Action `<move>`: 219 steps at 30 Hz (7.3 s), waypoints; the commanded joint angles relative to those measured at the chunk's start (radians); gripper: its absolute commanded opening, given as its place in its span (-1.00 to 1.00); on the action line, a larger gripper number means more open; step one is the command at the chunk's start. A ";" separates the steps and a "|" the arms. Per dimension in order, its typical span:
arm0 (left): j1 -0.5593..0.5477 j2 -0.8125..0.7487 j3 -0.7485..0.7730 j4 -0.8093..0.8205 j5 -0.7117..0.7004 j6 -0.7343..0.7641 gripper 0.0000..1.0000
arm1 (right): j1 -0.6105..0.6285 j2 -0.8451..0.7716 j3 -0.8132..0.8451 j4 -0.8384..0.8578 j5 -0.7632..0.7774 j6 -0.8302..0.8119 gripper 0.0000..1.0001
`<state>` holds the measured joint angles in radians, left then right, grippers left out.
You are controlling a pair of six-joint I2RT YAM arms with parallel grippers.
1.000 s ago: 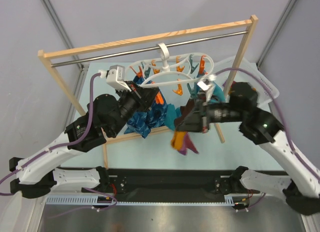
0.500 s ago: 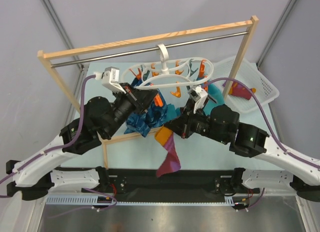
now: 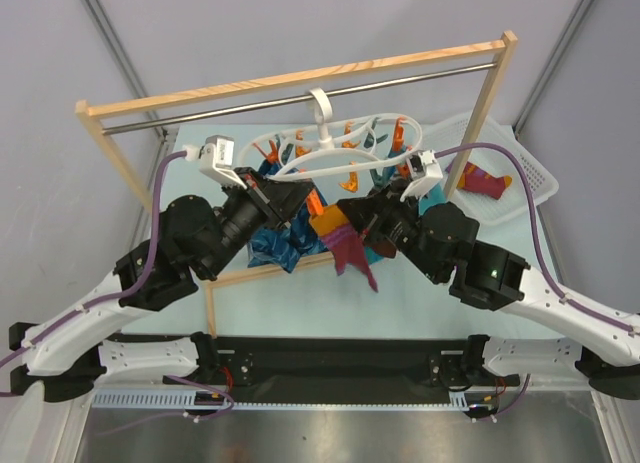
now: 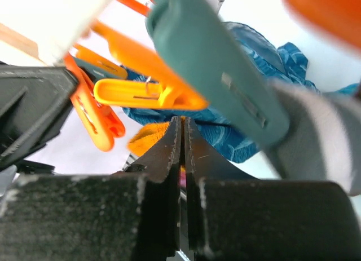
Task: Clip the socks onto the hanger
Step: Clamp the sock onto the hanger, then open the clamp at the hanger.
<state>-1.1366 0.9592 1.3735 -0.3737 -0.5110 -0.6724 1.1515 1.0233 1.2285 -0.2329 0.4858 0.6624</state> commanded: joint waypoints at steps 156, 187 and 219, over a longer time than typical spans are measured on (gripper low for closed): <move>0.058 -0.022 -0.094 0.107 -0.046 0.267 -0.02 | -0.269 -0.052 0.066 -0.091 -0.263 -0.116 -0.85; 0.228 -0.103 -0.045 0.001 0.460 -0.095 -0.89 | -0.236 0.014 0.023 0.141 -0.774 0.035 0.10; 0.291 -0.109 -0.097 0.059 0.566 -0.151 -0.89 | -0.276 0.081 -0.029 0.353 -0.892 0.098 -0.22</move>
<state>-0.8547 0.8574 1.2751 -0.3752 0.0158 -0.8055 0.8787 1.1019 1.1915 0.0700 -0.3695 0.7597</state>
